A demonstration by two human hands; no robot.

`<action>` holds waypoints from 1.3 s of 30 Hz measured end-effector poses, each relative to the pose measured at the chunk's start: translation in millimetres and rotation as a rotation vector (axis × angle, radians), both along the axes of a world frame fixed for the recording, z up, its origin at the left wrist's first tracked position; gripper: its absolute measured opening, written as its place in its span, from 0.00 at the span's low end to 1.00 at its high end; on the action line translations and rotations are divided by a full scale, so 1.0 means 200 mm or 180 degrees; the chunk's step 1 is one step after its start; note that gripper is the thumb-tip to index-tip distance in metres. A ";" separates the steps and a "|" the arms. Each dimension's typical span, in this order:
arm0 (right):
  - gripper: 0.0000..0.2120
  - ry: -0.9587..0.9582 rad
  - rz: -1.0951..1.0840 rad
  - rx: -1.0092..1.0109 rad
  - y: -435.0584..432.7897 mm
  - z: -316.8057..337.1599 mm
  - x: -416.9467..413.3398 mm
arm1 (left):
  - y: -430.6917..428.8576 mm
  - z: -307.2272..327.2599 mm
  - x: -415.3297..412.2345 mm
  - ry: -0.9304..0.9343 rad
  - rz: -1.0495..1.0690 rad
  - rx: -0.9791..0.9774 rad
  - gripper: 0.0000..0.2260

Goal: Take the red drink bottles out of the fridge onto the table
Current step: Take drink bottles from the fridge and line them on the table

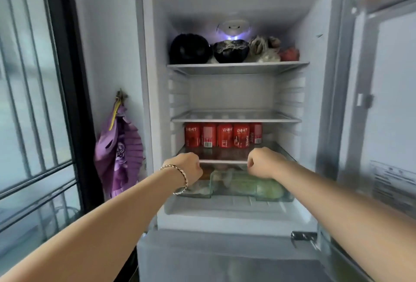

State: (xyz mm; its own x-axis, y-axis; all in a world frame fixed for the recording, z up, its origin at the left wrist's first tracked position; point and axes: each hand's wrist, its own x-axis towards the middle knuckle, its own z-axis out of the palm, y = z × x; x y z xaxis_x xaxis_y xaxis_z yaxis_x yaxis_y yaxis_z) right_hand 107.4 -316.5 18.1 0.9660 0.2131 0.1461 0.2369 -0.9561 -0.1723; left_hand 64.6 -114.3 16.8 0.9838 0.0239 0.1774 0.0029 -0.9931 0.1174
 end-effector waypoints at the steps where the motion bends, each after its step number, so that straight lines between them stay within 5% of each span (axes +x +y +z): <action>1: 0.10 0.0033 -0.0046 0.0083 0.00 -0.01 0.13 | 0.00 0.00 0.10 -0.0020 0.0041 -0.0075 0.10; 6: 0.11 0.0109 -0.0224 0.0896 0.02 -0.05 0.74 | -0.02 0.03 0.58 -0.0178 0.0132 -0.0341 0.11; 11: 0.35 -0.0033 -0.0468 0.2060 0.06 -0.17 1.34 | -0.02 -0.01 0.96 -0.0239 0.0106 -0.0487 0.11; 16: 0.21 -0.0116 -0.0631 0.2810 0.14 -0.14 1.49 | 0.07 -0.07 1.17 -0.0164 -0.0069 -0.0563 0.08; 21: 0.21 -0.0285 -0.0799 0.2903 0.16 -0.13 1.41 | 0.06 -0.14 1.25 -0.0251 -0.0193 -0.0795 0.07; 26: 0.41 -0.0777 -0.0868 0.3255 0.16 -0.20 1.13 | 0.01 -0.18 1.23 -0.0406 -0.0622 -0.1244 0.04; 31: 0.45 -0.0979 -0.1110 0.3072 0.15 -0.22 0.95 | -0.08 -0.10 1.13 -0.0816 -0.1106 -0.1778 0.02; 34: 0.44 -0.0944 -0.1083 0.3070 0.18 -0.23 0.86 | -0.12 -0.02 1.05 -0.1108 -0.1416 -0.1945 0.11; 36: 0.42 -0.0924 -0.0839 0.3121 0.23 -0.24 0.79 | -0.14 0.03 1.02 -0.1110 -0.1549 -0.1873 0.19; 39: 0.40 -0.0770 -0.0295 0.2892 0.34 -0.26 0.74 | -0.15 0.07 0.99 -0.1171 -0.1279 -0.0972 0.22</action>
State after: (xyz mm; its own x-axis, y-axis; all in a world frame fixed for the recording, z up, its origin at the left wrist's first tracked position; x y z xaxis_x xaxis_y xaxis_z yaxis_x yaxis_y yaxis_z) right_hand 254.5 -249.3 -33.3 0.8951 -0.1570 0.4172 0.2936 -0.4966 -0.8168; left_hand 262.5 -144.5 30.9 0.8022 -0.2323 0.5500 -0.4587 -0.8296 0.3185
